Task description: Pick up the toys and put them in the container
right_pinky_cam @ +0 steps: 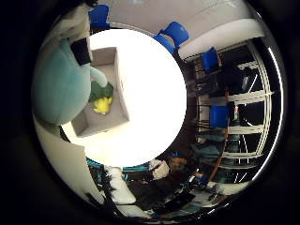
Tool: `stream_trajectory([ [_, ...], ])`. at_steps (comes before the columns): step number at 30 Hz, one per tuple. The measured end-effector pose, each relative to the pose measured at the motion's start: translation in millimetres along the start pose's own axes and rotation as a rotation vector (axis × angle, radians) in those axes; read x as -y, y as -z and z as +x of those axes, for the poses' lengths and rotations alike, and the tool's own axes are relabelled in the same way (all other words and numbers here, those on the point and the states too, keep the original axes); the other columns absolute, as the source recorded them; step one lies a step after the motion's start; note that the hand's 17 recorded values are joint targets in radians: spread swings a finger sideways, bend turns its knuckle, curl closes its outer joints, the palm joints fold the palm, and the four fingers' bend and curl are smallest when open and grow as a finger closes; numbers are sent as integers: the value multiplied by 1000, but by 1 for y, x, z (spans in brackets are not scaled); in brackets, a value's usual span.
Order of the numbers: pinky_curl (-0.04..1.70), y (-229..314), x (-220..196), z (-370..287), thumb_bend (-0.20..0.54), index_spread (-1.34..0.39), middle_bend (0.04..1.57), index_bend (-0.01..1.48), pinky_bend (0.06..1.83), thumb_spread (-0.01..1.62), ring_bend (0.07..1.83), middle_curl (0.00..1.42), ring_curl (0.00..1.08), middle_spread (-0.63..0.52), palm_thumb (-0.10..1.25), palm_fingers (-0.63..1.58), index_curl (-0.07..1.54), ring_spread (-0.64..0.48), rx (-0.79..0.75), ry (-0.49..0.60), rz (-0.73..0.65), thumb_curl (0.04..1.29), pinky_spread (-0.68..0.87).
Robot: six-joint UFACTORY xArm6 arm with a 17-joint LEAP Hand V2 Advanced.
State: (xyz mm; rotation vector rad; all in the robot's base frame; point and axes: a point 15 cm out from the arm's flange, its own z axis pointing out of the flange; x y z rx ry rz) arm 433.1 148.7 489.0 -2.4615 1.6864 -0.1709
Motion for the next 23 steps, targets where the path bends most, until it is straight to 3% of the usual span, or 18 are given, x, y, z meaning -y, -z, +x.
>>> stream_trajectory([
  [1, 733, -2, -2, 0, -24, -340, 1010, 333, 1036, 1202, 1199, 644, 590, -215, 754, 810, 698, -261, 1, -1, -13, 483, -516],
  [2, 750, -4, -5, 1, -27, -411, 911, 313, 982, 1213, 1105, 611, 570, -226, 719, 494, 672, -234, 2, -2, -25, 460, -416],
  [4, 718, -10, -11, 2, -22, -484, 707, 312, 888, 1226, 925, 521, 469, -186, 684, 214, 590, -107, 3, -2, -65, 428, -140],
  [8, 654, -17, -19, 10, -22, -501, 515, 280, 851, 1216, 735, 425, 363, -73, 640, 65, 505, 110, 4, -10, -110, 392, 257],
  [10, 600, -17, -20, 13, -19, -495, 520, 215, 808, 1207, 630, 409, 309, -45, 631, 56, 454, 181, 5, -6, -111, 379, 398],
  [11, 586, -17, -20, 15, -21, -495, 425, 212, 806, 1203, 610, 378, 301, -7, 625, 4, 444, 206, 5, -4, -111, 373, 448],
  [15, 498, -13, -21, 19, -18, -482, 339, 171, 725, 1193, 538, 338, 261, 52, 620, 28, 383, 244, 6, -7, -104, 362, 523],
  [23, 380, -8, -51, 28, -17, -471, 277, 182, 565, 1187, 435, 322, 228, 62, 617, 82, 335, 239, 66, -51, -181, 341, 500],
])
